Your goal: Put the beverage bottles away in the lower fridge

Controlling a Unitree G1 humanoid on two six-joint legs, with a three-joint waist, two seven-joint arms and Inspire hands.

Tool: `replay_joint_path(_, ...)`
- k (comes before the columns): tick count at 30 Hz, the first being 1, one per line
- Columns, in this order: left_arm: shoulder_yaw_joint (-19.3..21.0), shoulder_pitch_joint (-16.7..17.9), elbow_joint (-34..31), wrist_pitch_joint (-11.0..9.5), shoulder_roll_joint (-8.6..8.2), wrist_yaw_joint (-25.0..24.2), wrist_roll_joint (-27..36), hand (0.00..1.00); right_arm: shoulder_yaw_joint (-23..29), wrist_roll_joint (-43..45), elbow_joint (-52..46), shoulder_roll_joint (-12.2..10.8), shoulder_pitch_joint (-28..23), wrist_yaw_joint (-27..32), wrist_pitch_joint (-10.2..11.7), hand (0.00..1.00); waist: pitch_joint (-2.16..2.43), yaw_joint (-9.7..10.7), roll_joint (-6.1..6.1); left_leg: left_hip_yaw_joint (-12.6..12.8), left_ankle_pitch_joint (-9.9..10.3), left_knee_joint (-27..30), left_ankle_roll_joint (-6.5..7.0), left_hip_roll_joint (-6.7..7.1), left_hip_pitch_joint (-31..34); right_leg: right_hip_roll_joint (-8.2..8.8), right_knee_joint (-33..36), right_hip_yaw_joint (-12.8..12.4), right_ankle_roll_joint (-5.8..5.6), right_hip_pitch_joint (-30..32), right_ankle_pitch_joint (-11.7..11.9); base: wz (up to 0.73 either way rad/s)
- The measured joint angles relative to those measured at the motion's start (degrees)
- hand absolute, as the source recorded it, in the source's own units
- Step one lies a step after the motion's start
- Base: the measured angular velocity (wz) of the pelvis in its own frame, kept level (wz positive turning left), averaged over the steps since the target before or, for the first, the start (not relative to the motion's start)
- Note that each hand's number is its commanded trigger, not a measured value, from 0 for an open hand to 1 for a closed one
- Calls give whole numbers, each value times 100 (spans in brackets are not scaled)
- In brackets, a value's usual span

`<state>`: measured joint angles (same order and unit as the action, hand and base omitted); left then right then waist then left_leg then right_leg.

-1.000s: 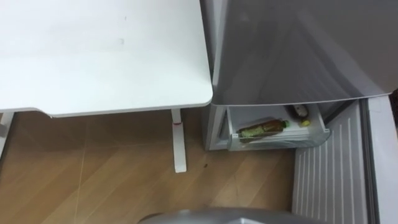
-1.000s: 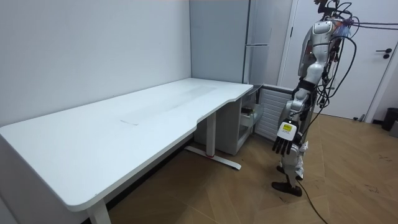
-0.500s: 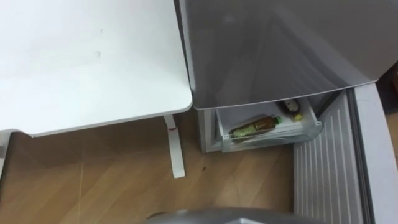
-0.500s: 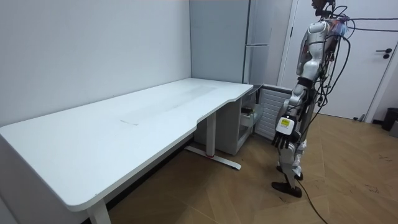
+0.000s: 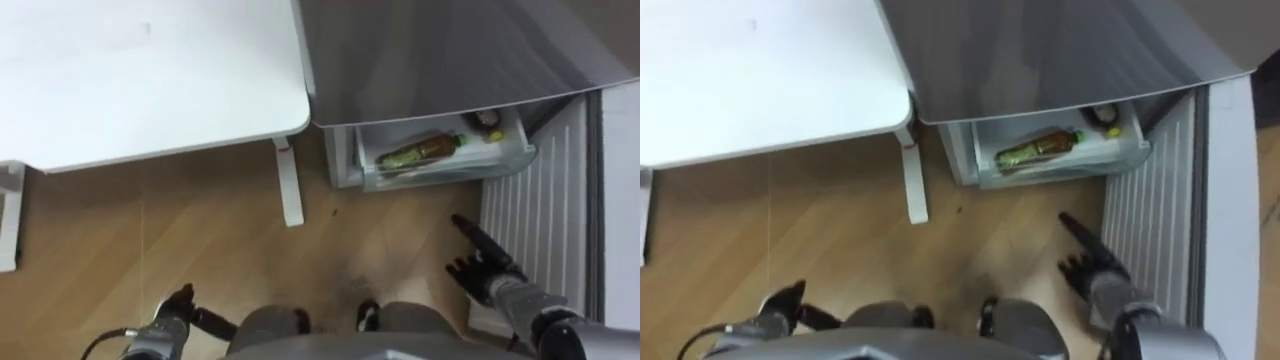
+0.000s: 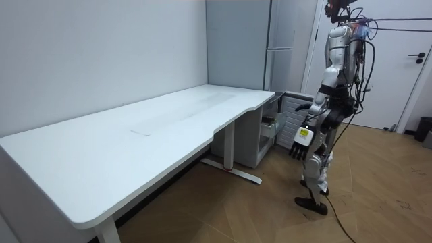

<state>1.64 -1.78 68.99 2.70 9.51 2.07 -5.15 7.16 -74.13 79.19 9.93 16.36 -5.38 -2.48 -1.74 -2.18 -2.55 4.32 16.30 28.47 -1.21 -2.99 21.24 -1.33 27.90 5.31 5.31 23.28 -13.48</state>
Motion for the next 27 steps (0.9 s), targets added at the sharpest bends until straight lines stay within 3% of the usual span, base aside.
replay_joint_path(7,-368,-197,92,-183,204,103,248,0,28,-548,-178,308,397,-111,109,0,-42,-182,0,-213,-46,722,64,174,1511,212,762,156,5,1436,-67,16)
replay_joint_path(12,-830,-460,196,-179,382,303,342,0,21,-933,-180,777,913,-183,229,0,-98,-303,80,-339,-35,1501,111,321,2710,420,1558,245,-25,2562,-205,20)
replay_joint_path(15,-1008,-576,194,-181,425,397,434,0,-42,-1145,-226,864,1082,-203,251,0,-143,-350,175,-374,7,1869,179,401,3211,518,2012,251,-51,3061,-307,21)
replay_joint_path(22,-1395,-737,146,-301,467,558,902,0,-302,-1634,-819,1047,1308,-223,301,0,-143,-456,285,-467,108,2532,209,571,4108,747,2755,357,-49,3887,-423,14)
replay_joint_path(27,-1519,-656,121,-270,500,639,942,0,-540,-1761,-856,1268,1660,-402,323,0,-131,-621,416,-492,356,3214,251,598,4406,837,3387,374,-80,4117,-700,7)
